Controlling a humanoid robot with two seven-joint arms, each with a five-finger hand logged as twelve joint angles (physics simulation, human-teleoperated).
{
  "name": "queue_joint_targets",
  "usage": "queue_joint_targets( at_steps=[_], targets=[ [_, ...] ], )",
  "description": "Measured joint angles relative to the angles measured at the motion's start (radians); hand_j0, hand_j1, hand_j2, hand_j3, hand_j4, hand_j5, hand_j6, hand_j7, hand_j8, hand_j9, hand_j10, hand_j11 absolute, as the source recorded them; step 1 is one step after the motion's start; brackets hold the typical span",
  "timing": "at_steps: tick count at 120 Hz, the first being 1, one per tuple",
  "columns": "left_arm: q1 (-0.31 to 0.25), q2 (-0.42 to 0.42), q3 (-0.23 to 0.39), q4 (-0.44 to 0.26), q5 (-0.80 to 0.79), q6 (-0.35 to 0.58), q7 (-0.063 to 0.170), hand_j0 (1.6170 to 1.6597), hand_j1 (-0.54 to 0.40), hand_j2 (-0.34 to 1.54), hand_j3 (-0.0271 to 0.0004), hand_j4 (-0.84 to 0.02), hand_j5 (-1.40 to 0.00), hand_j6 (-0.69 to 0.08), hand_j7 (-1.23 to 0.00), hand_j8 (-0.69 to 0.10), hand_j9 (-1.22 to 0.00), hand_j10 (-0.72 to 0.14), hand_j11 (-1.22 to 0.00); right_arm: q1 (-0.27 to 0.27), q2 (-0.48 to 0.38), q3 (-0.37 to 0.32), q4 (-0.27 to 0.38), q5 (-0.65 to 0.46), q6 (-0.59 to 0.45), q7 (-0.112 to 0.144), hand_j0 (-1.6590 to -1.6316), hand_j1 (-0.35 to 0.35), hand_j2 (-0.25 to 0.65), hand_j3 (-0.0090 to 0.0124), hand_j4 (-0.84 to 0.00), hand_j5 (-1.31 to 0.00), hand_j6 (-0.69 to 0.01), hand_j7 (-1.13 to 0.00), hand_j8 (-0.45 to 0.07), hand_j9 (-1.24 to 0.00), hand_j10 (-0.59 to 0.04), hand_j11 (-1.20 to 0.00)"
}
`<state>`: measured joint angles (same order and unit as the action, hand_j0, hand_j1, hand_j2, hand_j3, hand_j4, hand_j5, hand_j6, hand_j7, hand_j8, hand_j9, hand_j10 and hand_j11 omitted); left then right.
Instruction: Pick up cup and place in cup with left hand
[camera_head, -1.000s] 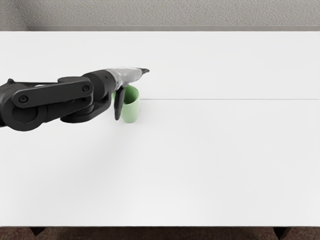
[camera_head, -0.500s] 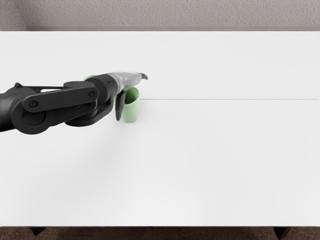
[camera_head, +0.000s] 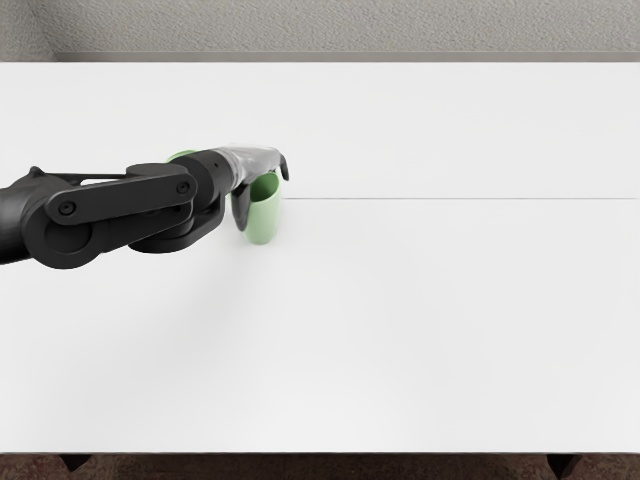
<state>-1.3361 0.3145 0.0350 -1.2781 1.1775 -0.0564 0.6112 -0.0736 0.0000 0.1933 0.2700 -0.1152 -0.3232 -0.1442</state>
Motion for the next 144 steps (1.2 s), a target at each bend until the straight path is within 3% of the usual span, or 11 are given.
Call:
queue_joint_targets(
  at_steps=[39, 56, 63, 68, 77, 92, 100, 102, 107, 110, 144],
  targets=[
    [0.000, 0.000, -0.001, -0.005, -0.003, -0.012, 0.000, 1.6564, -0.087, 0.10, 0.0000, -0.430, -0.50, -0.329, -0.52, -0.361, -0.53, -0.411, -0.53, 0.000, 0.000, 0.000, 0.000, 0.000, 0.000, 0.000, -1.6581, -0.316, -0.006, 0.0000, -0.028, -0.04, -0.028, -0.04, -0.028, -0.04, -0.028, -0.04],
    [0.000, 0.000, -0.002, -0.004, -0.001, -0.029, 0.000, 1.6563, -0.127, 0.10, 0.0000, -0.491, -0.55, -0.284, -0.57, -0.303, -0.59, -0.456, -0.59, 0.000, 0.000, 0.000, 0.000, 0.000, 0.000, 0.000, -1.6581, -0.316, -0.006, 0.0000, -0.028, -0.04, -0.028, -0.04, -0.028, -0.04, -0.028, -0.04],
    [-0.001, 0.000, -0.003, -0.004, -0.007, -0.040, 0.001, 1.6549, -0.117, 0.08, 0.0000, -0.495, -0.58, -0.310, -0.60, -0.275, -0.61, -0.465, -0.62, 0.000, 0.000, 0.000, 0.000, 0.000, 0.000, 0.000, -1.6581, -0.316, -0.006, 0.0000, -0.028, -0.04, -0.028, -0.04, -0.028, -0.04, -0.028, -0.04],
    [-0.001, 0.000, -0.003, -0.003, -0.009, -0.046, 0.001, 1.6542, -0.123, 0.07, 0.0000, -0.470, -0.61, -0.284, -0.62, -0.249, -0.63, -0.446, -0.63, 0.000, 0.000, 0.000, 0.000, 0.000, 0.000, 0.000, -1.6581, -0.316, -0.006, 0.0000, -0.028, -0.04, -0.028, -0.04, -0.028, -0.04, -0.028, -0.04],
    [-0.004, 0.000, -0.003, -0.003, -0.021, -0.052, 0.000, 1.6535, -0.069, 0.03, 0.0000, -0.492, -0.63, -0.307, -0.64, -0.286, -0.65, -0.455, -0.66, 0.000, 0.000, 0.000, 0.000, 0.000, 0.000, 0.000, -1.6581, -0.316, -0.006, 0.0000, -0.028, -0.04, -0.028, -0.04, -0.028, -0.04, -0.028, -0.04],
    [-0.014, 0.002, -0.005, -0.003, -0.035, -0.071, 0.000, 1.6531, -0.107, 0.02, 0.0000, -0.481, -0.67, -0.268, -0.68, -0.264, -0.68, -0.418, -0.69, 0.000, 0.000, 0.000, 0.000, 0.000, 0.000, 0.000, -1.6581, -0.316, -0.006, 0.0000, -0.028, -0.04, -0.028, -0.04, -0.028, -0.04, -0.028, -0.04],
    [-0.033, 0.007, -0.009, -0.003, -0.044, -0.076, 0.000, 1.6524, -0.099, 0.02, 0.0000, -0.477, -0.69, -0.258, -0.70, -0.262, -0.69, -0.417, -0.70, 0.000, 0.000, 0.000, 0.000, 0.000, 0.000, 0.000, -1.6581, -0.316, -0.006, 0.0000, -0.028, -0.04, -0.028, -0.04, -0.028, -0.04, -0.028, -0.04],
    [-0.038, 0.009, -0.012, -0.003, -0.046, -0.078, 0.000, 1.6524, -0.095, 0.01, 0.0000, -0.477, -0.70, -0.289, -0.70, -0.261, -0.69, -0.430, -0.70, 0.000, 0.000, 0.000, 0.000, 0.000, 0.000, 0.000, -1.6581, -0.316, -0.006, 0.0000, -0.028, -0.04, -0.028, -0.04, -0.028, -0.04, -0.028, -0.04],
    [-0.056, 0.015, -0.017, -0.003, -0.065, -0.083, 0.000, 1.6521, -0.093, 0.01, 0.0000, -0.484, -0.71, -0.234, -0.71, -0.257, -0.70, -0.422, -0.70, 0.000, 0.000, 0.000, 0.000, 0.000, 0.000, 0.000, -1.6581, -0.316, -0.006, 0.0000, -0.028, -0.04, -0.028, -0.04, -0.028, -0.04, -0.028, -0.04],
    [-0.065, 0.017, -0.019, -0.003, -0.075, -0.086, 0.000, 1.6519, -0.094, 0.01, 0.0000, -0.496, -0.71, -0.267, -0.72, -0.251, -0.70, -0.421, -0.71, 0.000, 0.000, 0.000, 0.000, 0.000, 0.000, 0.000, -1.6581, -0.316, -0.006, 0.0000, -0.028, -0.04, -0.028, -0.04, -0.028, -0.04, -0.028, -0.04],
    [-0.133, 0.043, -0.030, -0.003, -0.110, -0.110, 0.000, 1.6512, -0.125, 0.09, 0.0000, -0.497, -0.70, -0.236, -0.71, -0.206, -0.71, -0.354, -0.72, 0.000, 0.000, 0.000, 0.000, 0.000, 0.000, 0.000, -1.6581, -0.316, -0.006, 0.0000, -0.028, -0.04, -0.028, -0.04, -0.028, -0.04, -0.028, -0.04]
  ],
)
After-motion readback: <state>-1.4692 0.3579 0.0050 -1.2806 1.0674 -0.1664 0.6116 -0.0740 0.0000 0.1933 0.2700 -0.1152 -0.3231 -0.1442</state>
